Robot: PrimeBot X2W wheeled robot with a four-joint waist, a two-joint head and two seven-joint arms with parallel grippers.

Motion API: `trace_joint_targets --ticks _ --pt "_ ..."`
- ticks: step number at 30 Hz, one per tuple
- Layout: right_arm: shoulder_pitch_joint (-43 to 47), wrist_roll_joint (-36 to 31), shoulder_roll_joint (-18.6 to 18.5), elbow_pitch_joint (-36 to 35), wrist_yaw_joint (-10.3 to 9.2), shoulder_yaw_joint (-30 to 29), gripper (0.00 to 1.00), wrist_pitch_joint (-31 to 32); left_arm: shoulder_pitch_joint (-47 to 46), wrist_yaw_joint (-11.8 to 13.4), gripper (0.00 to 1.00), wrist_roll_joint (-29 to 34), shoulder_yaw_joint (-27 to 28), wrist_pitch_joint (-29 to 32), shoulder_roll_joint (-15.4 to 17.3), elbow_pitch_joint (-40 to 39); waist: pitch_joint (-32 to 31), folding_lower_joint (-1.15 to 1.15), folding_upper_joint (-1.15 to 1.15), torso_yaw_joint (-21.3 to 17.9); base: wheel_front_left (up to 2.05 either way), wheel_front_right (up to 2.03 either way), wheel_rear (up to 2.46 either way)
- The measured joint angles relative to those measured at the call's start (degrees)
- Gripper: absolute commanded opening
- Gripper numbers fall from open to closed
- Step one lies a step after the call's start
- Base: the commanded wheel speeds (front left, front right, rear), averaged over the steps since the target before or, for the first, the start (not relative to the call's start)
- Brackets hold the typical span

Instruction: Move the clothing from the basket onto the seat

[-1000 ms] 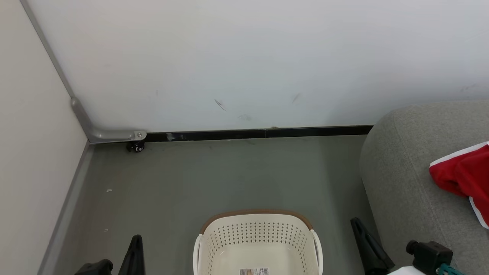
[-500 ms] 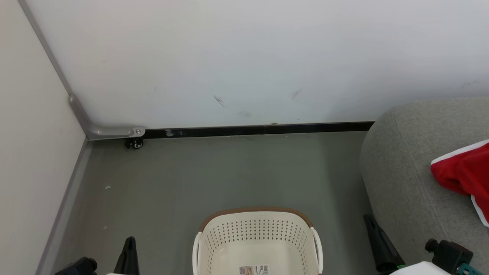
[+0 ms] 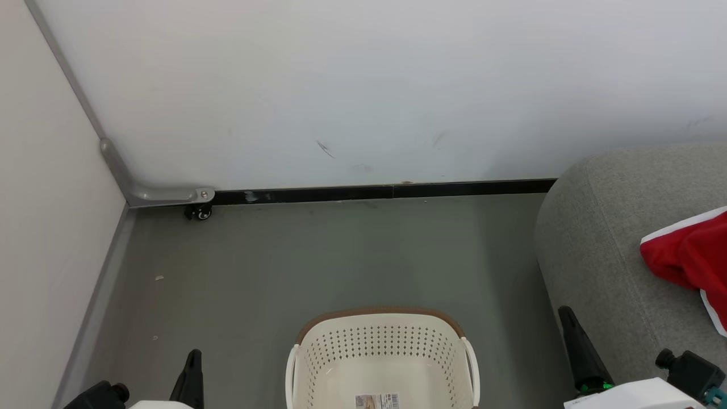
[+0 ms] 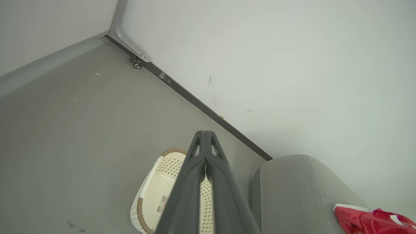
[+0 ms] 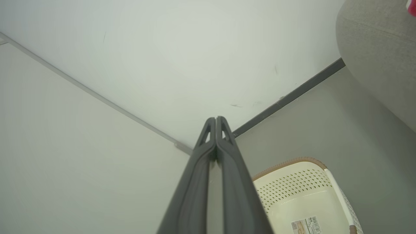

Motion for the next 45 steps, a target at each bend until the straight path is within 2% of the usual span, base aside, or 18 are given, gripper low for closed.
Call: trace_joint_targets --ticks 5,12,22,45 --pt "-0.68 4.3 -0.21 0.34 0.0 -0.32 0.0 0.59 -0.52 -1.6 0.0 -3.83 1.12 0.82 -0.32 0.19 0.2 -0.15 0.0 -0.04 0.0 0.0 0.0" --pt "-1.57 10.39 -0.76 0.88 0.0 -0.97 0.0 0.96 -0.9 -3.44 0.0 -8.9 2.74 2.3 -0.87 0.81 0.7 -0.52 0.0 -0.08 0.0 0.0 0.0" --pt "-3.39 17.97 -1.16 1.56 0.0 -1.87 0.0 1.46 -2.25 -6.17 0.0 -15.77 4.83 3.92 -1.81 1.62 1.45 -0.85 0.0 -0.15 0.0 0.0 0.0" --pt "-6.99 38.39 -2.1 2.47 0.0 -4.04 0.0 2.61 -5.49 -13.56 0.0 -33.86 10.49 8.23 -3.99 3.37 2.66 -0.96 0.0 -0.32 0.0 0.0 0.0"
